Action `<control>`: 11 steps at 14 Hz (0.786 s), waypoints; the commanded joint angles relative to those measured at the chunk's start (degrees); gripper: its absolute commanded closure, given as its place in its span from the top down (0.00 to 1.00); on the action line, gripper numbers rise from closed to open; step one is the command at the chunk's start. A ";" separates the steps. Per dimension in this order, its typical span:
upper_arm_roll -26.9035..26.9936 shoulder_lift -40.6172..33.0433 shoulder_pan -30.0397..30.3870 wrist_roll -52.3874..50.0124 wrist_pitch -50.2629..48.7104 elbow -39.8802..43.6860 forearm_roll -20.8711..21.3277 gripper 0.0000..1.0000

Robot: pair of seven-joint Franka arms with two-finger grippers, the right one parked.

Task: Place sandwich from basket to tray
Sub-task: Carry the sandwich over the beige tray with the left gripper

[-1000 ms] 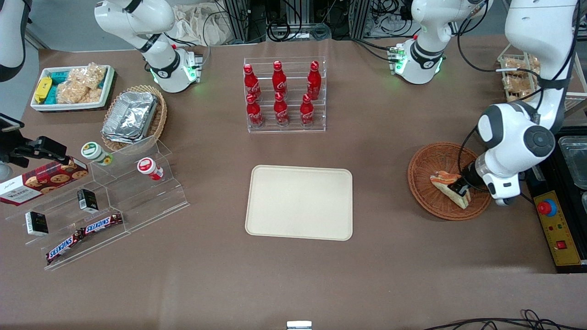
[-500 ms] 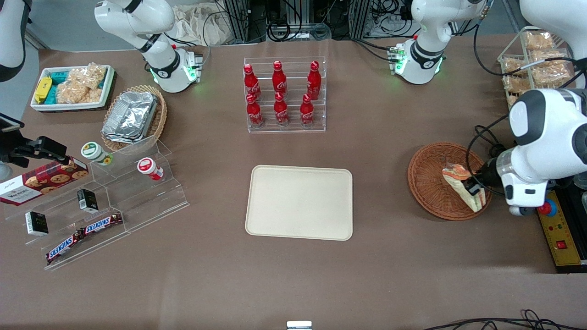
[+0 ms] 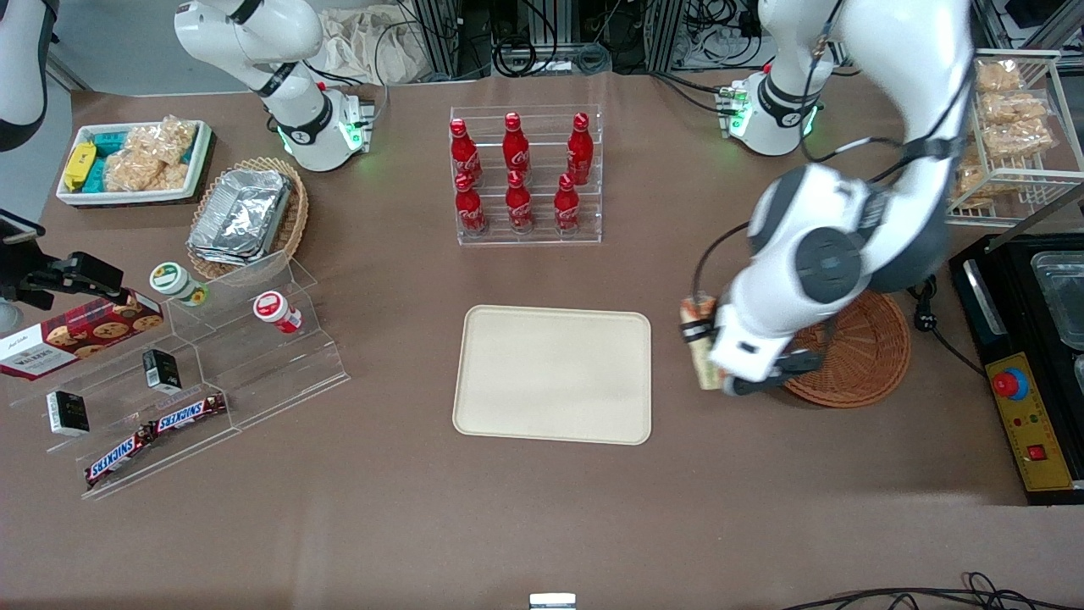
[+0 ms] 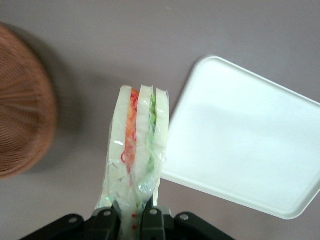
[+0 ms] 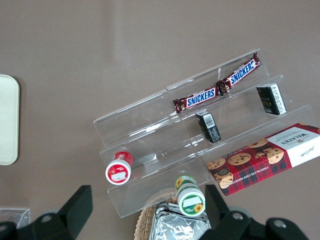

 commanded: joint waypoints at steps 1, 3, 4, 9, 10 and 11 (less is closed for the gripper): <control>0.70 8.91 -4.54 -2.54 5.66 5.07 2.90 0.00; 0.70 12.69 -6.74 -3.15 9.45 5.16 4.50 0.00; 0.70 14.01 -6.92 -3.42 11.03 5.16 4.41 0.00; 0.87 17.10 -8.59 -3.42 14.92 5.60 5.64 0.98; 0.96 17.28 -8.59 -3.07 15.00 5.68 5.90 1.00; 0.96 17.28 -8.59 -3.07 14.92 5.69 6.69 1.00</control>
